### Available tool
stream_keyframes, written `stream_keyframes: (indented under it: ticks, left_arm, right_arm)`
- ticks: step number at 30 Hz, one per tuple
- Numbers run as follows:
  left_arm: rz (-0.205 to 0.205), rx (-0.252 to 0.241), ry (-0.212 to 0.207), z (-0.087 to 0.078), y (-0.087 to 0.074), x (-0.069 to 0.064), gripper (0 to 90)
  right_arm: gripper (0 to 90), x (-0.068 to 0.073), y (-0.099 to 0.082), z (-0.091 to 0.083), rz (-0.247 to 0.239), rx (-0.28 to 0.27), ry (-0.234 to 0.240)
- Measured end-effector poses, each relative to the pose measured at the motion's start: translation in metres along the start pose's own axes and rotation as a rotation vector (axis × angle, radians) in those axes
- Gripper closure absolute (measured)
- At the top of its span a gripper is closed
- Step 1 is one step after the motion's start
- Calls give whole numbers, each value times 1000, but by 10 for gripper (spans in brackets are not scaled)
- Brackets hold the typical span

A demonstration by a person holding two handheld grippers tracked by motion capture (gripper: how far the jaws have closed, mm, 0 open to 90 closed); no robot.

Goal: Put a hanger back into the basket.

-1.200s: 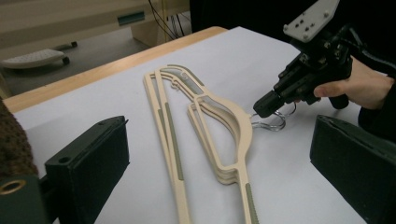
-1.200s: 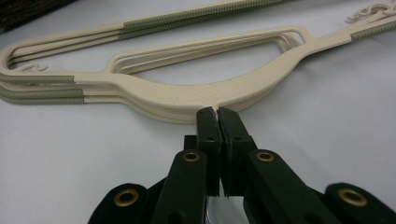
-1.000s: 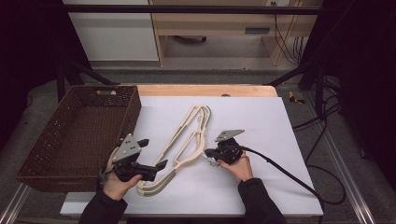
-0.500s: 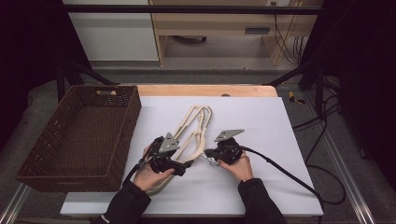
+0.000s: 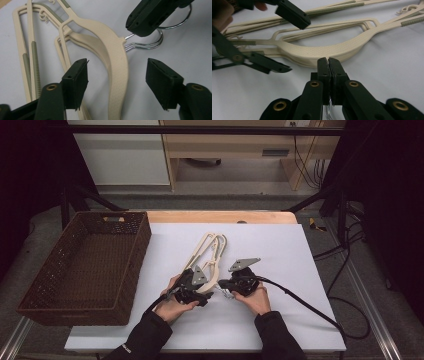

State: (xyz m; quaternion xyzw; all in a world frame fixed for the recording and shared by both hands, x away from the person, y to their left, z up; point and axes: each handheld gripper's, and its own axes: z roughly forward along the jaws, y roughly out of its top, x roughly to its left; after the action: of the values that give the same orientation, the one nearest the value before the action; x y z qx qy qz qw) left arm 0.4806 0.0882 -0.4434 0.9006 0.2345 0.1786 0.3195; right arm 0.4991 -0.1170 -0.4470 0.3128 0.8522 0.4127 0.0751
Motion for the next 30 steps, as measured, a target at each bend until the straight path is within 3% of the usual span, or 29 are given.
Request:
stream_keyframes:
  ticks: [5, 15, 21, 28, 30]
  left_arm:
    - [7, 19, 5, 11, -1, -2, 467]
    - [11, 29, 14, 11, 1, -4, 650]
    - [15, 32, 21, 10, 3, -8, 716]
    - [8, 36, 35, 9, 5, -11, 735]
    - [0, 41, 33, 8, 5, -11, 737]
  right_arm:
    - [889, 1, 1, -1, 9, -2, 1]
    - [890, 4, 5, -6, -1, -4, 5]
    - [890, 5, 7, -8, -4, -5, 3]
    - [883, 6, 7, -10, 5, -6, -3]
    - [842, 6, 8, -12, 1, -21, 2]
